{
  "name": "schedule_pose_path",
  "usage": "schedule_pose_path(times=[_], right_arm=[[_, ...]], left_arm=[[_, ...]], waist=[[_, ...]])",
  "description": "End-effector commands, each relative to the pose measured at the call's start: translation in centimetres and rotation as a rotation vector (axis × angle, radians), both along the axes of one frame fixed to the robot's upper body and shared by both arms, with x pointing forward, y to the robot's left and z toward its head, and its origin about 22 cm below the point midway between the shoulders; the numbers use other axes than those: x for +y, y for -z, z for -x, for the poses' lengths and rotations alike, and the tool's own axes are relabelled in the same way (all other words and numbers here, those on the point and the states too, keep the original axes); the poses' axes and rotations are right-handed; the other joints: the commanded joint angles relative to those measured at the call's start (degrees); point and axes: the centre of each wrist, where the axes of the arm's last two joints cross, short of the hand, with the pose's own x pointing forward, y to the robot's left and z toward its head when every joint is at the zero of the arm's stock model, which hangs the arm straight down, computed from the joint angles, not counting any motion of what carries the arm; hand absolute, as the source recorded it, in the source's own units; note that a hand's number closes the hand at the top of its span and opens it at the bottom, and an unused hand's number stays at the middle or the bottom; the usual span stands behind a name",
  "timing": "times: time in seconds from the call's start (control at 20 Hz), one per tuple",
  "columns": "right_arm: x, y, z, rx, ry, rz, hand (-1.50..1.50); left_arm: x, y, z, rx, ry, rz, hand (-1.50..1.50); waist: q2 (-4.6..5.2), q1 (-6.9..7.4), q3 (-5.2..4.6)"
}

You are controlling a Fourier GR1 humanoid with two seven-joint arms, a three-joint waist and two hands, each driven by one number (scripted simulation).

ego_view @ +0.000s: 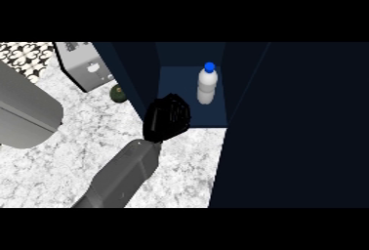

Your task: Pick up the bottled water, place it into the cabinet and close the cabinet

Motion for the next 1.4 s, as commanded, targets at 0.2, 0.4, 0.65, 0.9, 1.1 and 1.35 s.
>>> schedule_pose_path(times=[0.2,0.4,0.65,0.9,1.1,1.35], right_arm=[[3.6,-2.1,1.0,-0.036,-0.087,0.021,1.50],[5.0,-2.2,2.5,-0.061,-0.067,0.010,1.50],[5.9,-3.6,1.5,-0.060,-0.177,0.123,1.50],[7.6,-3.1,1.8,-0.008,-0.258,0.063,1.50],[9.1,-3.0,2.3,0.024,-0.337,0.007,1.50],[11.4,-1.9,1.0,0.038,-0.410,-0.026,1.50]], left_arm=[[3.2,0.7,4.7,0.013,0.096,-0.005,-1.50],[6.8,0.7,7.0,0.005,0.122,0.002,-1.50],[8.1,0.1,9.5,0.033,0.177,0.032,-1.50],[14.3,-0.3,12.5,-0.004,0.056,-0.031,-1.50],[17.0,-1.1,14.5,0.003,0.016,-0.059,-1.50],[21.7,-2.2,16.5,-0.017,-0.042,-0.178,-1.50]], waist=[[-0.22,1.35,0.01],[-0.45,1.08,-0.02],[-0.42,1.39,-0.08],[-0.46,1.53,-0.12],[-0.47,0.90,-0.12],[-0.63,1.84,-0.19]])
